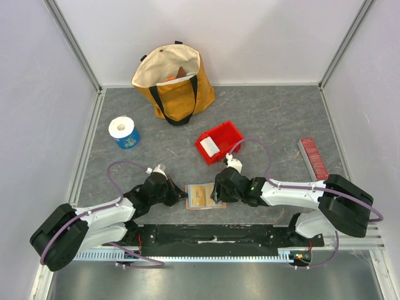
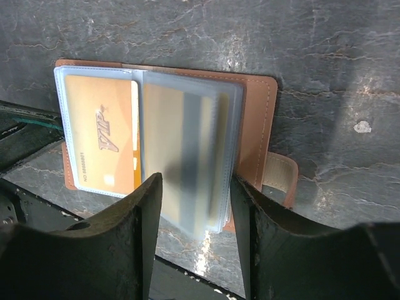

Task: Put the credit cards into the card holder
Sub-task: Close the card holder at the center of the board.

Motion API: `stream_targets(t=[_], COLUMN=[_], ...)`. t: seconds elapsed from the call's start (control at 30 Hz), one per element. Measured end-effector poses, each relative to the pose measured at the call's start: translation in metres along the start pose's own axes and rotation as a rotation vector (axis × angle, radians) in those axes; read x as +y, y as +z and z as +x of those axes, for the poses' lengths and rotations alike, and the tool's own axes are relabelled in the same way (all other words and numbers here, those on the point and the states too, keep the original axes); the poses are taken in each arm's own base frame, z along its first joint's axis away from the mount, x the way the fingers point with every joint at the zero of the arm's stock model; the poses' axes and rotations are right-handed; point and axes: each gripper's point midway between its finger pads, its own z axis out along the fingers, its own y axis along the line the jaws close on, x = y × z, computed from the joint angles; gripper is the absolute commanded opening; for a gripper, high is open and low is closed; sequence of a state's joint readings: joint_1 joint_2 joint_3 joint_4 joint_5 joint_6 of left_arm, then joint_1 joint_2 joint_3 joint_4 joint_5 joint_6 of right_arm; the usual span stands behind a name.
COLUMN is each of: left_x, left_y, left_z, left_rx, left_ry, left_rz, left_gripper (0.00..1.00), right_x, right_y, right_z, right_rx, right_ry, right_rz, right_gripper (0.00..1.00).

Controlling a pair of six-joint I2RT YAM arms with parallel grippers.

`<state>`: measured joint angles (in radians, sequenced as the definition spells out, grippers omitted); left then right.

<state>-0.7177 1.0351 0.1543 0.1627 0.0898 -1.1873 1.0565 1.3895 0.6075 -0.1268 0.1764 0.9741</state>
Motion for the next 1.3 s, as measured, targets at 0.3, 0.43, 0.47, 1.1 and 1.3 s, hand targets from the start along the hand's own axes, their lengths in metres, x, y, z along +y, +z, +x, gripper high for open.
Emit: stream_targets(t=[0.3,0.43,0.47,1.1,1.3], left_x=[0.000,0.000,0.000,0.000,0.000], left_y=[0.000,0.000,0.000,0.000,0.000], left_z=[0.000,0.000,0.000,0.000,0.000], left_rx=[0.000,-0.001,0.000,0.001,0.001], left_ry=[0.000,0.000,0.000,0.000,0.000], left_rz=[0.000,-0.001,0.000,0.000,0.000], left_gripper=[0.02,0.02,0.02,0.02,0.02], right_x=[0.006,0.013,0.016,0.045,0.043], right_y=[-0.002,-0.008,-0.010,-0.017,-0.016], right_z=[0.002,-0.003,-0.004,-0.009,-0.010], right_rx=[0.010,-0.007,-0.012,-0.033,-0.036], right_ry=[-0.028,-0.028,-0.027,-0.023,-0.023], right_rz=[-0.031,-0.061,-0.071,-0.191,-0.179], right_gripper=[0.45,0.45,0.45,0.48,0.57])
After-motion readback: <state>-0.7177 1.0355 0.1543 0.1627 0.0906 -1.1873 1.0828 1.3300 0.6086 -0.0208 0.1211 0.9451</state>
